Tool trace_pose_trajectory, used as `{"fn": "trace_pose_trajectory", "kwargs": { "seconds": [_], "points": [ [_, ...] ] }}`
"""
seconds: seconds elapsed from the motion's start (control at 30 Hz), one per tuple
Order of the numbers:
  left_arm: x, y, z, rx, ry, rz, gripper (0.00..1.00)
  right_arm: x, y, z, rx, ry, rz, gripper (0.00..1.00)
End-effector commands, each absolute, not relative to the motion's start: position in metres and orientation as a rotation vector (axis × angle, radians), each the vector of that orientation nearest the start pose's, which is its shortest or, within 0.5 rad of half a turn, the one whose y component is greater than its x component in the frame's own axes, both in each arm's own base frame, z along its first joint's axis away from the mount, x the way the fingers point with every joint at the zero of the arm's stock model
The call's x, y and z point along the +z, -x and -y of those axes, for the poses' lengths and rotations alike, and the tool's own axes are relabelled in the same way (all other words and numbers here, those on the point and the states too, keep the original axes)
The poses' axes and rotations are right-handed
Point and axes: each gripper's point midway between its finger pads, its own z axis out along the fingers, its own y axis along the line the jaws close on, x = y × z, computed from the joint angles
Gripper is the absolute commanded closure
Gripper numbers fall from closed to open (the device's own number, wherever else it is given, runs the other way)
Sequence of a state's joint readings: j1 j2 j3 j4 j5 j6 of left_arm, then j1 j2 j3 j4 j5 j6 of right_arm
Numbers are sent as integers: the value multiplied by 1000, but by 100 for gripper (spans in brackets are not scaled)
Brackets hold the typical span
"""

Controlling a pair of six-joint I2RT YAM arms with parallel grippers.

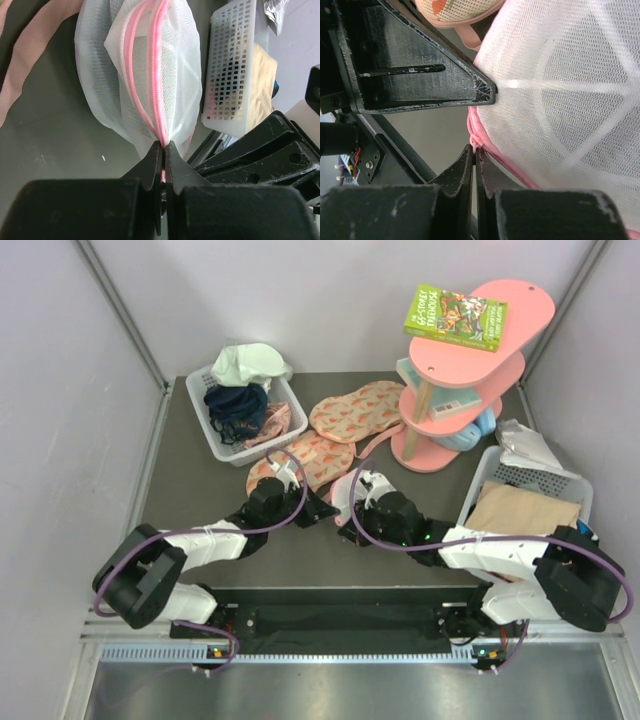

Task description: Unzip the laundry bag and remove the bra

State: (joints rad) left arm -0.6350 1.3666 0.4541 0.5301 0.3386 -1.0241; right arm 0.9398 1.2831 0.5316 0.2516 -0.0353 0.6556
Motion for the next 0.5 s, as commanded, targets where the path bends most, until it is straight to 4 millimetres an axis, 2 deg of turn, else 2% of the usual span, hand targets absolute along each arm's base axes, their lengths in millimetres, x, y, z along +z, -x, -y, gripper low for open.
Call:
{"fn": "trace_pose_trajectory", "kwargs": {
  "seconds": [0.0, 0.27, 0.47],
  "points": [
    [132, -258, 289, -1336, 153, -2123, 100, 112, -194, -319, 986, 333, -2157, 100],
    [134, -268, 273, -1324, 173, -2111, 100, 105, -192, -305, 951, 314, -2187, 100],
    [132, -272, 263, -1304, 192, -2115, 100, 101, -201, -284, 868, 268, -2194, 100]
  ]
}}
